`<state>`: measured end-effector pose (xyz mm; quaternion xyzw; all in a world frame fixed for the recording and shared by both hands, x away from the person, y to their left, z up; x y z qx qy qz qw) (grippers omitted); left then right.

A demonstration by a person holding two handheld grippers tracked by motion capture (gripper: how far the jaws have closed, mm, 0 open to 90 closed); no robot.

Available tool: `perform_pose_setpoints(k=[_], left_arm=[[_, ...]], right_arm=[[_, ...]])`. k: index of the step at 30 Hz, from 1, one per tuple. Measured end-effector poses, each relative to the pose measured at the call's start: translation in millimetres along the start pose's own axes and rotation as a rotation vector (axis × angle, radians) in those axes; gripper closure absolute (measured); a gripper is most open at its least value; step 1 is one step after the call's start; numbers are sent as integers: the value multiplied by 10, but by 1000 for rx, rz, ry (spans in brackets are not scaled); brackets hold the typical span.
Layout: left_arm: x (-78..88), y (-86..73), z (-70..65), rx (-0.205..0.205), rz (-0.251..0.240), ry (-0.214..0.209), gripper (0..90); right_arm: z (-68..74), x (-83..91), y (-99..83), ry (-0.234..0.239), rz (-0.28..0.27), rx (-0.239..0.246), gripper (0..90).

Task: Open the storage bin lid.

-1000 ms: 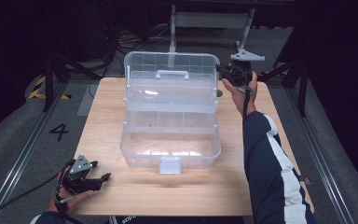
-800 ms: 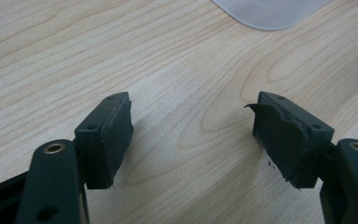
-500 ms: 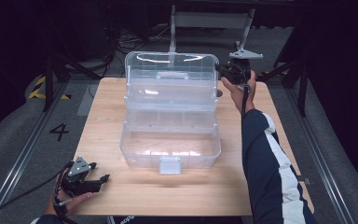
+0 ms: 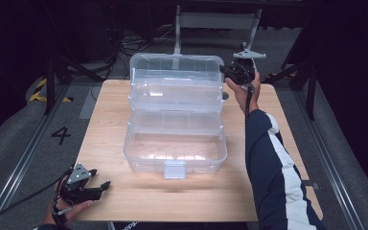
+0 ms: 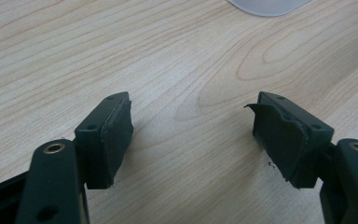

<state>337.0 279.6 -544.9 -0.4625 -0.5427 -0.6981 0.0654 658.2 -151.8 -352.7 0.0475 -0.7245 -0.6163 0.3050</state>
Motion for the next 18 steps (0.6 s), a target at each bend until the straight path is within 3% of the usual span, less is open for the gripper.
perform_pose_setpoints(k=[18], left_arm=[[17,-16,-3,6,-4,1,289]], right_arm=[[-74,-214,-99,-5,30,-35,799]])
Point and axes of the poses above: each handheld gripper's, and its own axes: x roughly backward along the jaws, y roughly out of its top, z roughly to its left, the point moved 9 cm from there along -x, roughly forward along the jaws, and after that the axes turned 1 degree about x, right-handed, at the moved point
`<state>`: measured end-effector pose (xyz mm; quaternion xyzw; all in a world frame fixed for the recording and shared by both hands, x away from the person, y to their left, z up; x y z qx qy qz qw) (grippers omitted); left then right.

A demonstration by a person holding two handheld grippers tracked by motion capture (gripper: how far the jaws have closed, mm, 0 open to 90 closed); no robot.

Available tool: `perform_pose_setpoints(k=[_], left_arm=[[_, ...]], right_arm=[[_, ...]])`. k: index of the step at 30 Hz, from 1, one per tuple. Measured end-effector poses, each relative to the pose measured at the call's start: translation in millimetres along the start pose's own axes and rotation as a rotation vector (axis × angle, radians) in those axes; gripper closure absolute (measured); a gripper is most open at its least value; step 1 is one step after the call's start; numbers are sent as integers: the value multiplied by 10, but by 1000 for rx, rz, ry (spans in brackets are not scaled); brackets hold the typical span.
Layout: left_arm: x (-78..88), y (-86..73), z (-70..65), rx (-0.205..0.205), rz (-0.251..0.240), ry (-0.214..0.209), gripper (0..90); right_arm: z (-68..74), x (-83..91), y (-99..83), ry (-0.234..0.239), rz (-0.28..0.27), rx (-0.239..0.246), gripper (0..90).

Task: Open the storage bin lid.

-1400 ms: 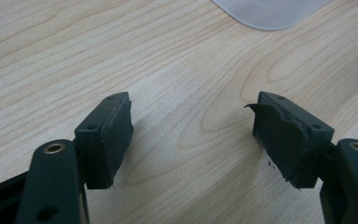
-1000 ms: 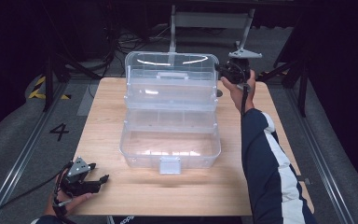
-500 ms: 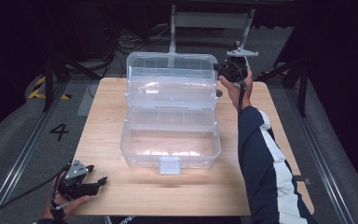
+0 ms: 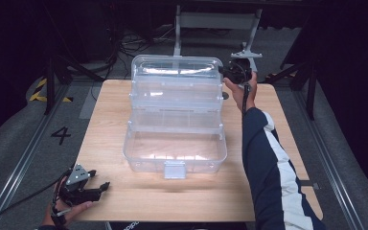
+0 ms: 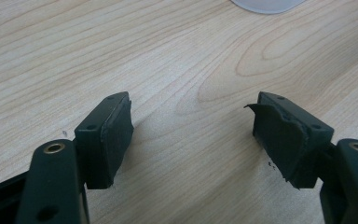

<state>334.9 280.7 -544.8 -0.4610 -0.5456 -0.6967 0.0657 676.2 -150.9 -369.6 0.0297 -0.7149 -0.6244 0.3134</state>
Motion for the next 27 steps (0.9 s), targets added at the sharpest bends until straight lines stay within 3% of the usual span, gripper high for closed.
perform_pose_setpoints(k=[12,21,27], left_arm=[[0,1,4,-1,4,-2,288],[-3,1,0,3,-2,1,288],[-2,1,2,0,-1,1,288]], right_arm=[[-47,-159,-67,-5,37,7,789],[-99,-321,-217,-8,66,-25,789],[-110,-371,-268,-15,88,-10,791]])
Point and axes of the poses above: each handheld gripper's, and its own axes: x roughly backward along the jaws, y roughly out of its top, z roughly to its left, the point moved 9 cm from there along -x, roughly forward along the jaws, and after that the axes turned 1 degree about x, right-handed, at the moved point
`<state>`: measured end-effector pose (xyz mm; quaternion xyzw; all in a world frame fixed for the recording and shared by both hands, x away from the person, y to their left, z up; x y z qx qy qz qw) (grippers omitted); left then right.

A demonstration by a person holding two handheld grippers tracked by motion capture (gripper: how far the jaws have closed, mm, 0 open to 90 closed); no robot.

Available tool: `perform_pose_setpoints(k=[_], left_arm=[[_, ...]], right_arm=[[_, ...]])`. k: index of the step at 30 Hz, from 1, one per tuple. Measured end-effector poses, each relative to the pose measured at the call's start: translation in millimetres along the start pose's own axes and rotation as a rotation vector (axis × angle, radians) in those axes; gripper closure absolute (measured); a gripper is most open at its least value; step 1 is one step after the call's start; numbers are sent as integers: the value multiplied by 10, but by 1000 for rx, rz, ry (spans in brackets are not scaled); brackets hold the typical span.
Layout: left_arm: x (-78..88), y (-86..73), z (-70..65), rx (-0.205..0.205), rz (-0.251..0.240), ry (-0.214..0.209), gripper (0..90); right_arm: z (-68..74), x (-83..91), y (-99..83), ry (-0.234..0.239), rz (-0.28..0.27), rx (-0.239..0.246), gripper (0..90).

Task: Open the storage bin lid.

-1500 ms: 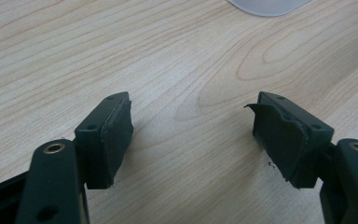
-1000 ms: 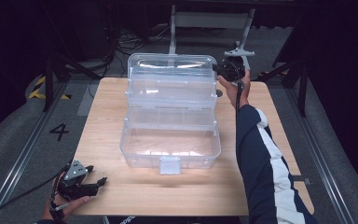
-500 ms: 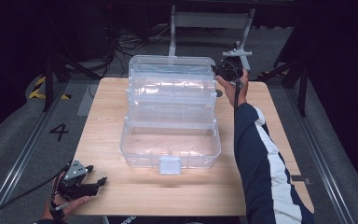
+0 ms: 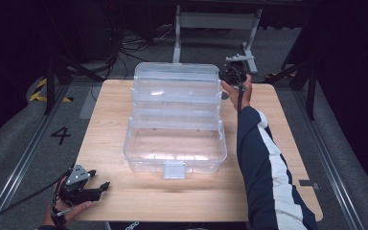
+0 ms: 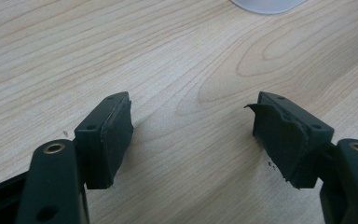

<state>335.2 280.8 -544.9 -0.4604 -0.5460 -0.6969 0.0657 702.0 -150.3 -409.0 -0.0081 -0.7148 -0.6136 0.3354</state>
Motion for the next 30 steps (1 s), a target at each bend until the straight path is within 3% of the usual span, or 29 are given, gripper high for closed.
perform_pose_setpoints(k=[4,7,8,10,30], left_arm=[[-1,0,-1,2,-1,0,288],[-1,0,-1,2,-1,0,288],[0,1,1,0,0,1,288],[0,1,3,-2,1,0,288],[0,0,0,1,1,0,288]], right_arm=[[-4,-37,-50,3,13,-10,807],[-25,-39,-75,-1,3,-9,882],[-24,-24,-64,22,-8,-27,892],[-19,-10,-69,11,3,-4,898],[35,31,-131,1,18,29,875]])
Point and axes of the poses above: each handheld gripper's, and its own axes: x roughly backward along the jaws, y roughly out of its top, z roughly to its left, the point moved 9 cm from there along -x, roughly forward along the jaws, and after that the axes turned 1 degree about x, right-handed, at the moved point
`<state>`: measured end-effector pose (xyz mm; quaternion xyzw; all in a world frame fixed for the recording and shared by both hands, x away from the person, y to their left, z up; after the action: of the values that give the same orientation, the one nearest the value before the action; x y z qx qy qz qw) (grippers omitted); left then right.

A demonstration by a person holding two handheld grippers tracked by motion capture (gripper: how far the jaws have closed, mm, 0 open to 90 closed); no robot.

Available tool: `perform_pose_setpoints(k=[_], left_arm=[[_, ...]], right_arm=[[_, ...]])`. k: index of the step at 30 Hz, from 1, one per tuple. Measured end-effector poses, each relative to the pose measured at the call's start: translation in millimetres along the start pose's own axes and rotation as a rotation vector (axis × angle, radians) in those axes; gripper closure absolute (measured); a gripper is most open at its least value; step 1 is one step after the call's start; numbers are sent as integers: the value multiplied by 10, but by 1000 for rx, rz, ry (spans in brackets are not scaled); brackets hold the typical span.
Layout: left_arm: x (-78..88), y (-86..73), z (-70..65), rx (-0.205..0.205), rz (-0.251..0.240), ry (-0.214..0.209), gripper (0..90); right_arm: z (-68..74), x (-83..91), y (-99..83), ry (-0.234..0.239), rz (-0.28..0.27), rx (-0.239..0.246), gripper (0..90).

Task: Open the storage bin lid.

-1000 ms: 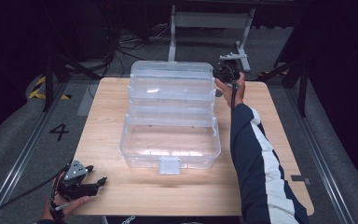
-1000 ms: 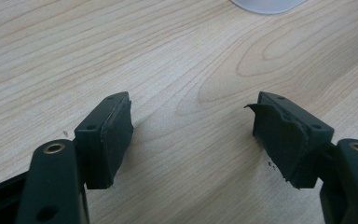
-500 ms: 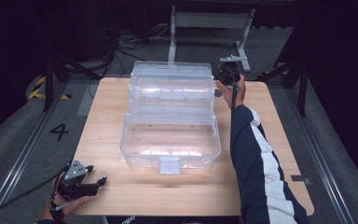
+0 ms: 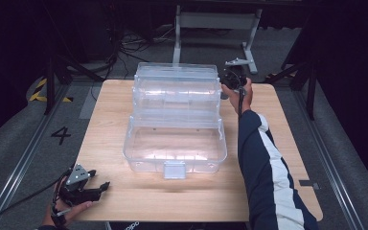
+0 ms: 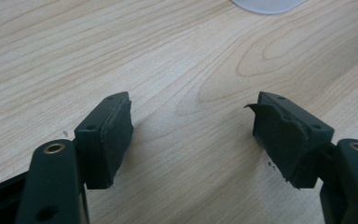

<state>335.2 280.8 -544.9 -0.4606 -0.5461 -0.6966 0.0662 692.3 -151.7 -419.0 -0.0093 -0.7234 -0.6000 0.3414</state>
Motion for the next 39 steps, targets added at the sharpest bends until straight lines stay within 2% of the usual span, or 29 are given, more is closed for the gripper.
perform_pose_setpoints(k=[12,15,23,30,35,39], left_arm=[[-5,4,3,-2,-6,2,288],[-6,3,-6,7,-6,-2,288],[-3,1,3,-2,-3,2,288],[-3,3,9,-7,-4,4,288],[-3,2,9,-8,-3,4,288],[1,-2,5,-9,-3,1,288]], right_arm=[[79,87,-5,6,7,59,896],[99,120,-4,1,9,77,894],[128,240,-55,-7,26,125,866],[150,347,-129,15,38,141,840],[211,436,-170,37,45,179,840],[237,515,-189,52,53,188,827]])
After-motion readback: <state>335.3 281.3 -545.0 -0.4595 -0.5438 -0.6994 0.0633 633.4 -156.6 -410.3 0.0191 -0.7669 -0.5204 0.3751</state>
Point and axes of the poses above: each handheld gripper's, and its own axes: x roughly backward along the jaws, y roughly out of its top, z roughly to its left, the point moved 9 cm from there along -x, roughly forward along the jaws, and after that the axes turned 1 degree about x, right-handed, at the moved point
